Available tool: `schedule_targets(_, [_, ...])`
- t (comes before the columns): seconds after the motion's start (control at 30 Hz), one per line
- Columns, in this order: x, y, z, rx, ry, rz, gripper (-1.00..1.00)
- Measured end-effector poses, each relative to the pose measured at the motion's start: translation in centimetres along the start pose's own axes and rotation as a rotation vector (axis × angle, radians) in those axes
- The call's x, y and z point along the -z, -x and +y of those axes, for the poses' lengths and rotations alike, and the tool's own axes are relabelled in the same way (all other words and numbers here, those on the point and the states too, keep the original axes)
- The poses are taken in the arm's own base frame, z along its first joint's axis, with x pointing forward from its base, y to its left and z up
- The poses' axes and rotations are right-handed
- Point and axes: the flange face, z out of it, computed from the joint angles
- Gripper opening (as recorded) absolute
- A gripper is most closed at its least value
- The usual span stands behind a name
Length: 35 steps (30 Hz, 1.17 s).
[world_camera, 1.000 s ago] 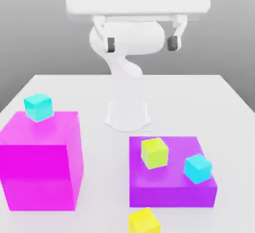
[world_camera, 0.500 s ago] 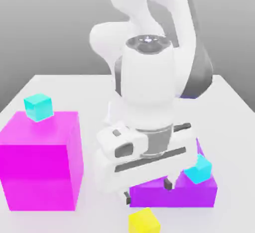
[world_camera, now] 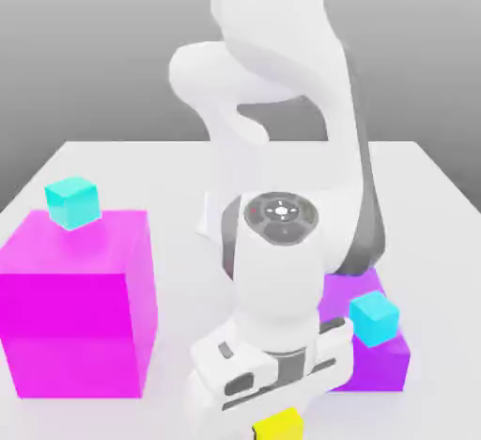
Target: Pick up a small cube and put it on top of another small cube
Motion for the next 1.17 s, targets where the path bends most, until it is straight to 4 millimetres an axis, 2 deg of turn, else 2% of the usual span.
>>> schedule_targets(0.1, [4.1,-0.6,-0.1,0.013,-0.012,0.014,-1.0])
schedule_targets(0.13, [5.5,-1.1,0.6,-0.02,-0.017,0.018,-1.0])
schedule_targets(0.23, [9.6,-2.0,4.4,-0.186,-0.026,0.02,-1.0])
schedule_targets(0.37, [14.8,-2.3,11.6,-0.469,-0.031,0.022,-1.0])
schedule_targets(0.57, [22.1,0.4,19.5,-0.844,-0.02,0.033,-1.0])
schedule_targets(0.73, [27.1,4.6,26.1,-1.189,0.0,0.042,-1.0])
schedule_targets(0.87, [29.4,8.9,30.3,-1.472,0.008,0.031,-1.0])
schedule_targets(0.93, [27.7,9.6,31.0,-1.537,-0.003,0.006,-1.0])
schedule_targets(1.03, [23.6,9.8,31.2,-1.556,-0.005,-0.001,-1.0])
schedule_targets(1.07, [22.7,9.9,31.2,-1.558,-0.006,-0.002,1.0])
schedule_targets(1.17, [22.7,9.9,31.2,-1.558,-0.006,-0.002,1.0])
